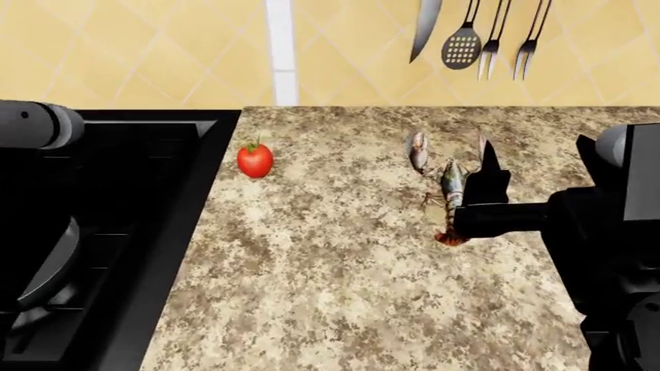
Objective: Place both pans onto different burners. Then place the tomato and the lobster on different pans.
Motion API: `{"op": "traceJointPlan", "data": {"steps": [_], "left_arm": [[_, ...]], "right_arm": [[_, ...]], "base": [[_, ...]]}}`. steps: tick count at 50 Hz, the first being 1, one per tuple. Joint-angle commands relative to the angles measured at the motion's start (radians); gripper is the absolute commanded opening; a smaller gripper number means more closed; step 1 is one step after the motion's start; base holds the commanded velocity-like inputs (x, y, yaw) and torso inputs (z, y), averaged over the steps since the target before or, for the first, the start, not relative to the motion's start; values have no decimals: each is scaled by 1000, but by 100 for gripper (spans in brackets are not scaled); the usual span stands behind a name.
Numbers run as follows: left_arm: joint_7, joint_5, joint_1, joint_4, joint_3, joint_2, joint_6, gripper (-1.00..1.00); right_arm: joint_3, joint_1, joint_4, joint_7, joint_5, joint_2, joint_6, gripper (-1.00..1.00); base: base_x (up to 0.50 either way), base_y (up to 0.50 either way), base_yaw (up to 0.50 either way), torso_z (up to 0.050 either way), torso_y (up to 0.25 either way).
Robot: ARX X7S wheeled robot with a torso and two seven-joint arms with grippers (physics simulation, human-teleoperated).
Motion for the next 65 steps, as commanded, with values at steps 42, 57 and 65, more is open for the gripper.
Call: {"op": "traceJointPlan", "data": {"steps": [42,57,65], "left_arm": [[357,573,-544,-1005,570,587,-7,100],[426,637,-564,-1174,636,668,30,100],[449,650,-553,-1199,654,681,43,100]], "right_arm": [[17,-53,3,-33,-44,34,-26,100],[47,-108,8,-79,-72,45,-59,100],[46,-121,12,-89,-85,44,-63,100]], "base": [[0,0,0,0,0],[0,0,0,0,0],[0,0,0,0,1]]}}
